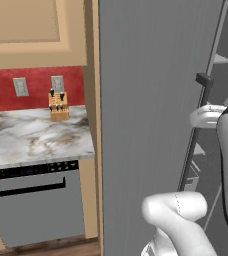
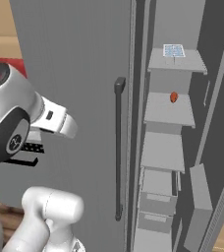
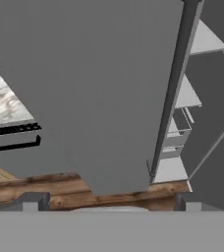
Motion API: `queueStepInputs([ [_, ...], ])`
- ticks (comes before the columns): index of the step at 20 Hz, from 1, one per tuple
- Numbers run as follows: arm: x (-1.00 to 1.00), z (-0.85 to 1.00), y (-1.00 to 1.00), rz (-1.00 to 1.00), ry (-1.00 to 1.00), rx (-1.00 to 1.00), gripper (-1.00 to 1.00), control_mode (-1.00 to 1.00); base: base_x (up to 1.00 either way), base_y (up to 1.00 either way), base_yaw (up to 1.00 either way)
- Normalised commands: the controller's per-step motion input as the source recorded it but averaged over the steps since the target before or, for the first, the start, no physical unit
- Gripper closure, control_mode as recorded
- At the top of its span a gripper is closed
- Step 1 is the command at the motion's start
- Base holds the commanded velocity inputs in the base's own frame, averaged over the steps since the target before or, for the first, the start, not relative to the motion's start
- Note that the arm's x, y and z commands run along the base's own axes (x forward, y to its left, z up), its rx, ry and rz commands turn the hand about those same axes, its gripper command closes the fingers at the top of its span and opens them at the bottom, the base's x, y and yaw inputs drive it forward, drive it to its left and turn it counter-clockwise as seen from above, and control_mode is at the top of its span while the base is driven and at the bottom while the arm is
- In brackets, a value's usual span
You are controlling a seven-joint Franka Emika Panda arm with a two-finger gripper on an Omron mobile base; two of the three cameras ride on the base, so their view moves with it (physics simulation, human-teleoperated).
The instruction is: Open the freezer door, pick up the ice cube tray from the freezer, and place it on the dining counter.
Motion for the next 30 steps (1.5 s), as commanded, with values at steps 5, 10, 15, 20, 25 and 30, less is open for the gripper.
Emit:
queueStepInputs([
  [5,0.0,-0.28,0.33,0.07,0.0,0.0,-1.0,-1.0,0.0,0.0,0.0],
  [10,0.0,-0.12,0.39,0.02,0.0,0.0,-1.0,-1.0,0.0,0.0,0.0],
  [15,-0.05,-0.08,0.16,0.0,0.0,-0.01,-1.0,-1.0,0.0,0.0,0.0],
  [20,0.0,-0.01,0.0,-0.05,-0.02,-0.03,-1.0,-1.0,0.0,0.0,0.0],
  [25,-0.03,0.0,-0.11,-0.02,-0.01,0.0,-1.0,-1.0,0.0,0.0,0.0],
  [30,-0.1,0.0,-0.19,0.0,0.0,0.0,-1.0,-1.0,0.0,0.0,0.0],
])
